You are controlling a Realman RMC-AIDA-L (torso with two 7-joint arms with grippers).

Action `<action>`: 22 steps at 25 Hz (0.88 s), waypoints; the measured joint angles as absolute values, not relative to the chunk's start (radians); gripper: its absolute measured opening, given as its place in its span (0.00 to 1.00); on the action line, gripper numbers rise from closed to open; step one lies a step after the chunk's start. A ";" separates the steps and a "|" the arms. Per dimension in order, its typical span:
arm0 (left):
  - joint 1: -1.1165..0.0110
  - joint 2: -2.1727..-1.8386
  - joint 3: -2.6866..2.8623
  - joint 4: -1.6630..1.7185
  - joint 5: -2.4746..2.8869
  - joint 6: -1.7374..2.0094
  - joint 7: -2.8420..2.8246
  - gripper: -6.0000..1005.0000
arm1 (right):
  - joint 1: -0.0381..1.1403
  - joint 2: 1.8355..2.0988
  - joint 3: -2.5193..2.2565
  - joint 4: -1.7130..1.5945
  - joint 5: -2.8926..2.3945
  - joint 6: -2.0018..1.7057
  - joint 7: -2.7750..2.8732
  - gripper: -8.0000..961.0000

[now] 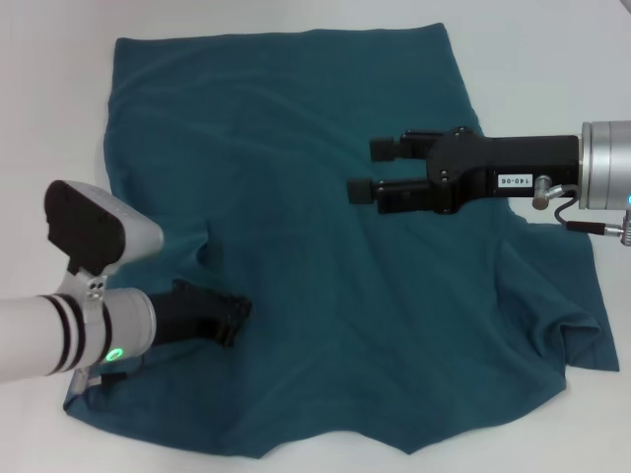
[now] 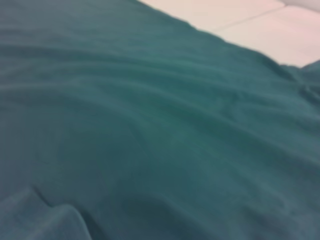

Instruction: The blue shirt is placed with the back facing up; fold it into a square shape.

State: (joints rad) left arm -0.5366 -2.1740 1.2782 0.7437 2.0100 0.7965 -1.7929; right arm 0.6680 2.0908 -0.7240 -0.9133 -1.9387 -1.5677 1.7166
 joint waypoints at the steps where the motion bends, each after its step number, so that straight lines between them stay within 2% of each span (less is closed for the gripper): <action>1: -0.523 -2.175 1.276 0.767 2.010 0.813 -1.795 0.05 | 0.667 2.091 -0.724 -0.913 -1.939 -1.568 1.717 0.90; 10: -0.393 -2.177 1.172 0.964 1.962 0.893 -1.802 0.05 | 0.650 2.091 -0.721 -0.913 -1.939 -1.574 1.713 0.90; 22: -0.511 -2.173 1.218 0.745 1.958 0.569 -1.796 0.05 | 0.656 2.091 -0.724 -0.917 -1.936 -1.574 1.726 0.90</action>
